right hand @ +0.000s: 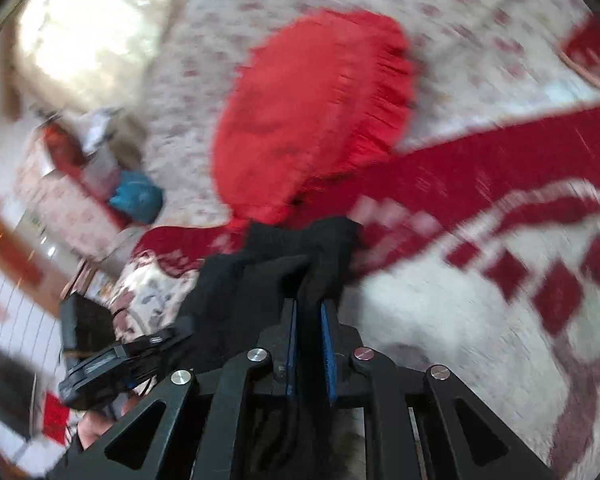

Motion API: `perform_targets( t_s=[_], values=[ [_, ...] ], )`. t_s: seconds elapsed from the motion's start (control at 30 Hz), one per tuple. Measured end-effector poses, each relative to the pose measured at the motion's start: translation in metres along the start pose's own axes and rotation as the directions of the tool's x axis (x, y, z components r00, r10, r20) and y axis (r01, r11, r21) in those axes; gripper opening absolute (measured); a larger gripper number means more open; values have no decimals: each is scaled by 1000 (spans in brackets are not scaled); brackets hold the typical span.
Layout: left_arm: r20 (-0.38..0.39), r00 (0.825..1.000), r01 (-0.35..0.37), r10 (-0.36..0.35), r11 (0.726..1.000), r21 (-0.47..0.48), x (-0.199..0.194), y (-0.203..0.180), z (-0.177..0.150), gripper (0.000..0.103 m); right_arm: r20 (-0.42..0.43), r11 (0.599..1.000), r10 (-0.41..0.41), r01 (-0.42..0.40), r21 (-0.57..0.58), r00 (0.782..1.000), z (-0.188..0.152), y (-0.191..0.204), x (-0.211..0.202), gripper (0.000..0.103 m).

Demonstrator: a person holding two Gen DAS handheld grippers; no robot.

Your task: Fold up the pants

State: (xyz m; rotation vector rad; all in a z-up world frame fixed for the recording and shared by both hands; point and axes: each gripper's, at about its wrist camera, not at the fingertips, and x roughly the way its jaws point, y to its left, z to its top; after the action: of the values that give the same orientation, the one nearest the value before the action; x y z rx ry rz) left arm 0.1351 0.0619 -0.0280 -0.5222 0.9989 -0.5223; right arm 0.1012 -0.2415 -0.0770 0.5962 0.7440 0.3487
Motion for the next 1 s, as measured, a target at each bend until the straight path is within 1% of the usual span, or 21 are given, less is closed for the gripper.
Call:
perform_targets(
  t_s=[0.03,0.07,0.13,0.2,0.23,0.27,0.3,0.37,0.4,0.43,0.47,0.5,0.53,0.57,0.63,0.7,0.73,0.83,0.9,0.97,1.0],
  values=[
    [4,1000,-25,25,1000,-6,-5,1,-1,54,19,1000,-16,17,-9,1000,0,1,-5,12],
    [13,999,-41,41,999,-4,-10,1,-2,54,53,998,-48,50,-38,997,0,6,-14,12],
    [51,994,-97,96,995,24,-25,-5,-7,54,112,988,-93,106,-114,989,-2,21,-31,13],
    [88,983,-167,160,983,75,-41,-21,-16,54,156,966,-118,150,-210,981,-8,40,-47,13],
    [94,979,-189,180,976,105,-45,-29,-21,54,163,950,-122,163,-267,979,-15,52,-53,13],
    [98,975,-214,201,967,137,-48,-37,-26,54,160,934,-117,163,-318,980,-22,62,-57,13],
    [108,967,-248,231,950,190,-52,-52,-36,56,147,905,-108,159,-395,983,-32,77,-59,13],
    [104,964,-263,245,932,251,-53,-69,-49,59,118,850,-118,162,-502,986,-50,94,-54,14],
    [85,961,-277,264,917,288,-47,-77,-57,59,83,826,-128,153,-543,988,-59,100,-47,14],
    [64,954,-298,293,904,307,-39,-79,-61,59,37,811,-164,156,-564,986,-67,100,-36,14],
    [32,942,-326,334,888,325,-27,-78,-64,59,-2,805,-221,181,-566,975,-73,94,-24,15],
    [-5,908,-389,418,848,359,-6,-73,-68,62,-49,806,-279,206,-554,959,-77,84,-11,17],
    [1,896,-411,444,828,380,-1,-72,-70,71,-65,830,-260,189,-525,963,-77,73,-8,18],
    [4,893,-416,450,822,390,0,-73,-69,72,-54,850,-220,164,-500,974,-75,68,-12,19],
    [-18,895,-409,445,838,362,-2,-70,-65,72,-70,875,-208,154,-459,976,-67,64,-16,19],
    [6,902,-407,432,845,347,-13,-74,-69,72,-6,870,-213,187,-456,977,-66,66,-27,20],
    [19,899,-416,437,840,348,-17,-77,-72,72,27,866,-212,201,-458,977,-66,69,-33,20],
    [93,888,-453,451,817,356,-31,-93,-87,72,109,861,-218,244,-446,970,-68,74,-56,21],
    [122,881,-468,457,806,363,-34,-103,-97,72,132,860,-236,270,-433,963,-73,77,-66,21],
    [142,876,-478,461,785,395,-34,-113,-108,72,135,863,-254,287,-416,958,-79,78,-72,22],
    [163,862,-501,479,759,416,-31,-118,-113,72,134,864,-258,291,-411,957,-83,78,-74,22]
  ],
)
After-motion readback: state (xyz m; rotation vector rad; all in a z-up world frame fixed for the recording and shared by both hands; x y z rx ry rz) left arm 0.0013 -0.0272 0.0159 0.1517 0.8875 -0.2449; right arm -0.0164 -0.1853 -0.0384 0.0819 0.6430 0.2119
